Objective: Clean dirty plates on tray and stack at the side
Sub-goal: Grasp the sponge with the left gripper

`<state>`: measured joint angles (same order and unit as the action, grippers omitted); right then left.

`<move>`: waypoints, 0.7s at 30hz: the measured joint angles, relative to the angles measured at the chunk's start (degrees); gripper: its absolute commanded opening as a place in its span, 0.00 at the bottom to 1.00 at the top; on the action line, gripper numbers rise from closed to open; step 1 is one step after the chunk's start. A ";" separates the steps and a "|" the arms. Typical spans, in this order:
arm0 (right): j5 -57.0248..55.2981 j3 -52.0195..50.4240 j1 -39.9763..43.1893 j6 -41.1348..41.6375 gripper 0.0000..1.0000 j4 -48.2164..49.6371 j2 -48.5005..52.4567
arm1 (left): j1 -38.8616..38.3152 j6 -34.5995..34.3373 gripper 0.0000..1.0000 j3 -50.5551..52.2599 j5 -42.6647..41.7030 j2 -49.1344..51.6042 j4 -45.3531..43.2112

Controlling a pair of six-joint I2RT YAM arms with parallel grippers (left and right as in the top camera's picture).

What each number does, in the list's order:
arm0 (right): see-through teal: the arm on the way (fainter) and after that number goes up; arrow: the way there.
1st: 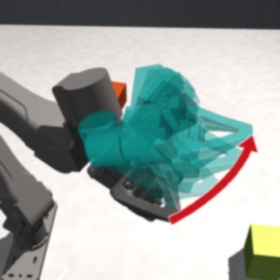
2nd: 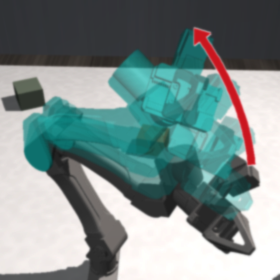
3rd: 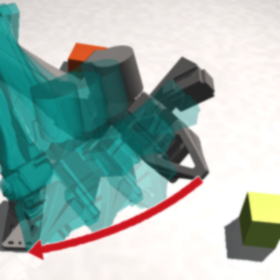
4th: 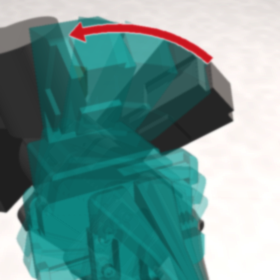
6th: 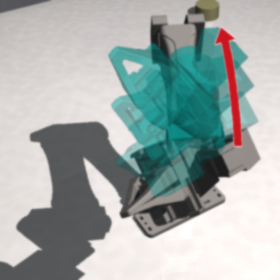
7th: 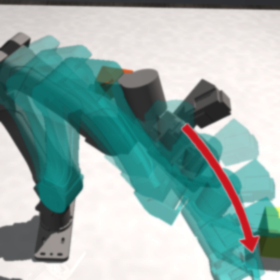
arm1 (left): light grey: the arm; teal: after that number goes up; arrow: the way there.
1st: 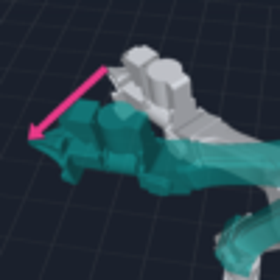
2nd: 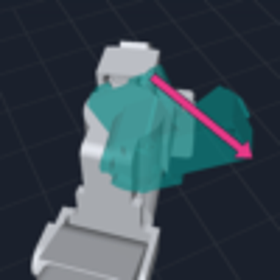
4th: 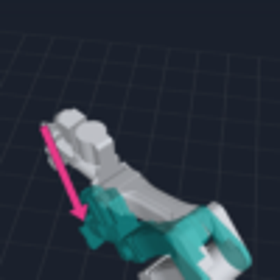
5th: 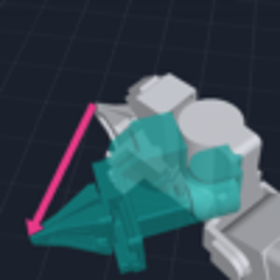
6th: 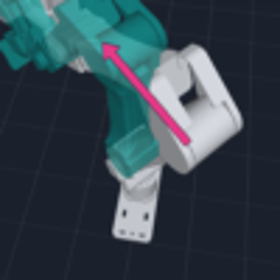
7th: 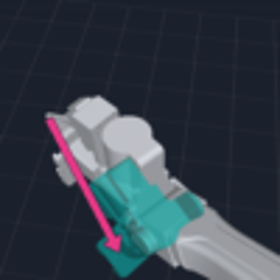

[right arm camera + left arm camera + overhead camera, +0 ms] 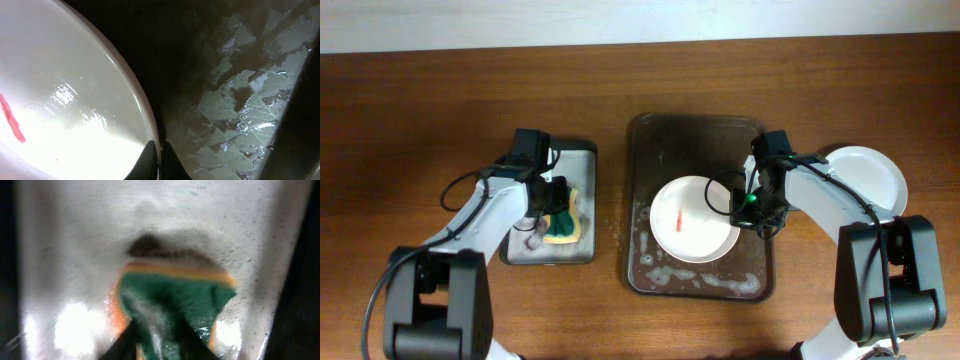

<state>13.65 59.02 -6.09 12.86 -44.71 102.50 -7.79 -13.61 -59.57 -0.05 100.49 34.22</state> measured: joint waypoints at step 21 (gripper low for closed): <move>0.02 0.00 0.00 0.00 0.04 -0.04 0.00 | 0.15 -2.56 0.00 4.66 -6.40 -0.96 0.31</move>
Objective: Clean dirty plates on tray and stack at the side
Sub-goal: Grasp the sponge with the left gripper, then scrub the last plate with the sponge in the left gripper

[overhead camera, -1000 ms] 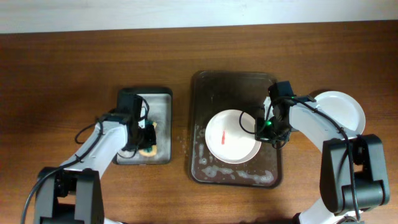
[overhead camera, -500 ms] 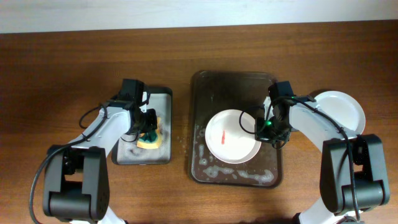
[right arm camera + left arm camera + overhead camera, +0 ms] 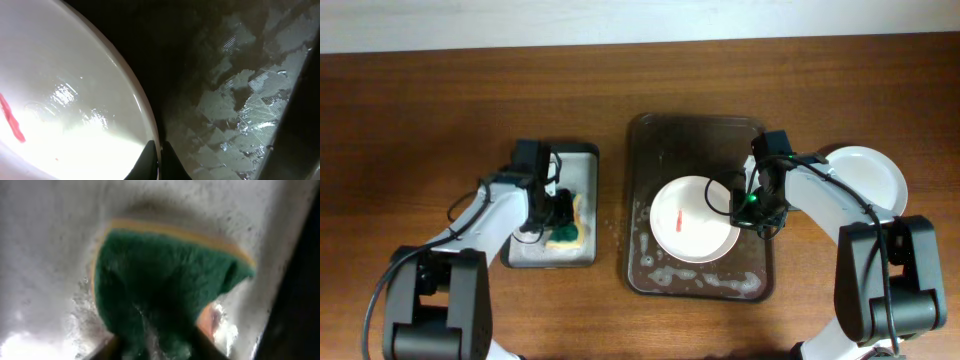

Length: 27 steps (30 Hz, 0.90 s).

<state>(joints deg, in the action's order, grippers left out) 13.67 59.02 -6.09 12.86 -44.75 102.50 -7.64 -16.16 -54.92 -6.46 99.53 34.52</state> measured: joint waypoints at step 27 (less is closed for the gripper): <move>2.10 -0.02 0.00 -6.71 0.04 1.49 0.13 | -30.38 -14.49 0.00 -23.67 -11.39 18.16 -4.59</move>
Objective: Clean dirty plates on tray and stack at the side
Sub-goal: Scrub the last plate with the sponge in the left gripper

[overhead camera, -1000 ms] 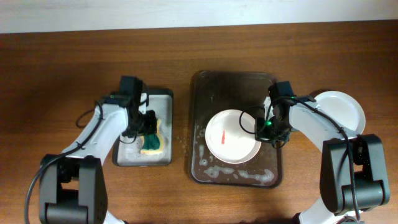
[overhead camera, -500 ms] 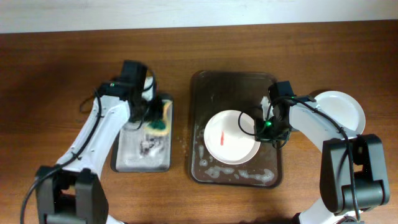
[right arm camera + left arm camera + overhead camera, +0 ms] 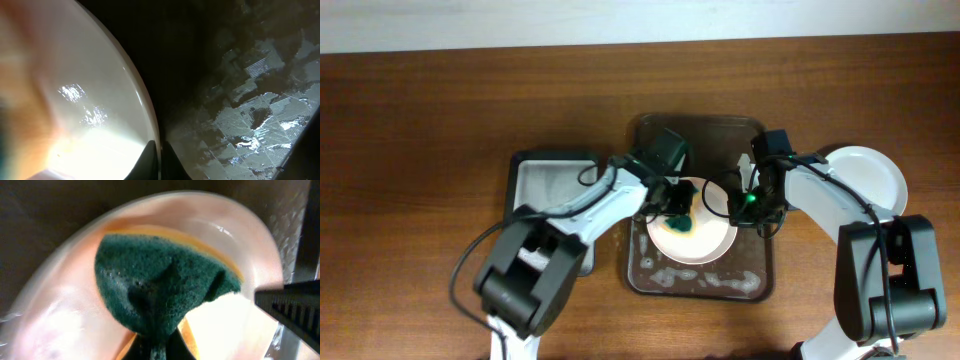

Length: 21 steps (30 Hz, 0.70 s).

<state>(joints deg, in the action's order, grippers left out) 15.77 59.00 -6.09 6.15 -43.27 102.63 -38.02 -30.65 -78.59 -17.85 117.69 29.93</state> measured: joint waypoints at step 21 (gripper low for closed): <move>2.58 0.02 -0.07 2.95 0.04 -0.13 0.48 | 1.79 -1.73 0.00 -7.56 10.88 3.61 12.76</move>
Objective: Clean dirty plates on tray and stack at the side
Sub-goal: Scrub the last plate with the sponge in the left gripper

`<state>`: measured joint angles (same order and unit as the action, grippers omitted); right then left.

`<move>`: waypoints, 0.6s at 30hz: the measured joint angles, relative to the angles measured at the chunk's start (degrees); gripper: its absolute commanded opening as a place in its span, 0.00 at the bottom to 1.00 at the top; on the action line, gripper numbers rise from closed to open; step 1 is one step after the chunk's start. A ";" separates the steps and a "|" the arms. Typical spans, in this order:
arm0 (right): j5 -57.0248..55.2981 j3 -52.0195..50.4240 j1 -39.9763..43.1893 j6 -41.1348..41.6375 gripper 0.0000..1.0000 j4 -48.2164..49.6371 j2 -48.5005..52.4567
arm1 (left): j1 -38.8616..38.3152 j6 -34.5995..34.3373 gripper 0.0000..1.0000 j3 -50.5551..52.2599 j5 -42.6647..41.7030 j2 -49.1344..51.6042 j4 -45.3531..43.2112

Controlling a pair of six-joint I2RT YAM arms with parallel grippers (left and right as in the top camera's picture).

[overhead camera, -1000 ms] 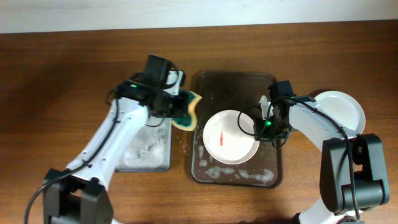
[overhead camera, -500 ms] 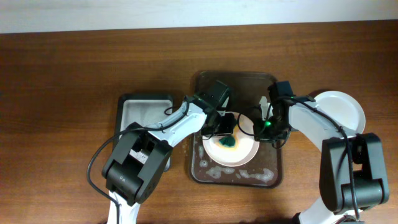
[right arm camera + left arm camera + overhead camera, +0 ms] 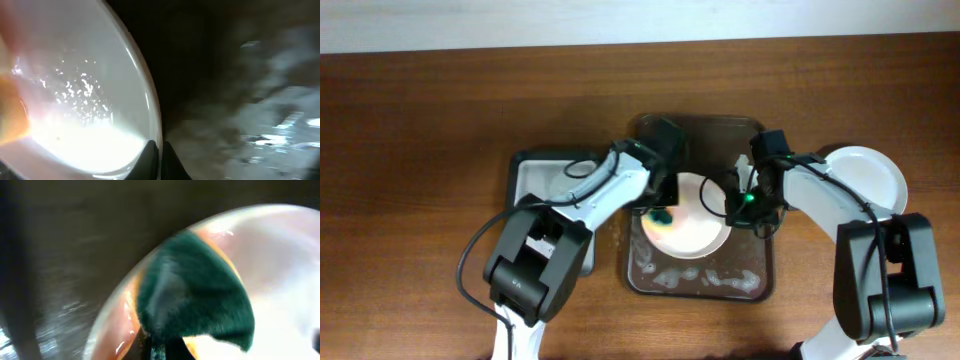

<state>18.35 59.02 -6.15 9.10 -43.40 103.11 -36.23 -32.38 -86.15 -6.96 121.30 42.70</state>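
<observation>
A white plate (image 3: 700,225) lies in the dark wet tray (image 3: 642,270), smeared orange on its left part. My left gripper (image 3: 660,208) is shut on a green and yellow sponge (image 3: 195,297) that presses on the plate's left edge (image 3: 112,325). My right gripper (image 3: 159,150) is shut on the plate's right rim (image 3: 150,107), its fingers pinching the edge. Another white plate (image 3: 875,175) sits on the table to the right of the tray.
A grey soap dish tray (image 3: 535,180) with foamy water stands left of the dark tray. Suds lie along the dark tray's front (image 3: 705,278). Wood table surrounds both trays.
The sponge has shifted from the middle of the plate to its left edge. An orange smear now spreads over the plate. My right gripper still pinches the rim.
My left gripper held the sponge in the grey soapy tray while the right pinched the rim of the plate with a red streak. Then the sponge was on the plate's middle, and now at its left edge, the streak gone to a smear.
</observation>
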 measured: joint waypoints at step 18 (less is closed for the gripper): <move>0.39 -0.17 -1.05 4.31 0.04 0.31 0.15 | -4.50 1.38 0.00 0.48 -11.19 0.68 3.28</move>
<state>18.74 58.85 -7.20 13.41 -43.09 103.26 -40.73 -31.00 -85.67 -18.15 121.97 45.98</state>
